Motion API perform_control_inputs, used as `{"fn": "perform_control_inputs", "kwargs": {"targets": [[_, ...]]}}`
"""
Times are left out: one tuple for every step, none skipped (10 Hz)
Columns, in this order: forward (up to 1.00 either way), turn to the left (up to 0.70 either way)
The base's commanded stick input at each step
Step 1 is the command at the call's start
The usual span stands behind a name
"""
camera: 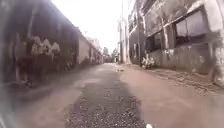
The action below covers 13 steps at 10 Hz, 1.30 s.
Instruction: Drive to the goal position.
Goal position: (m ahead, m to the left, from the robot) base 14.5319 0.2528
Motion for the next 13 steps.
{"fn": "perform_control_inputs", "kwargs": {"targets": [[1.00, 0.00], [1.00, 0.00], [1.00, 0.00], [1.00, 0.00], [1.00, 0.00], [1.00, 0.00], [1.00, 0.00], [1.00, 0.00], [1.00, 0.00], [1.00, 0.00], [1.00, 0.00], [1.00, 0.00], [1.00, 0.00]]}}
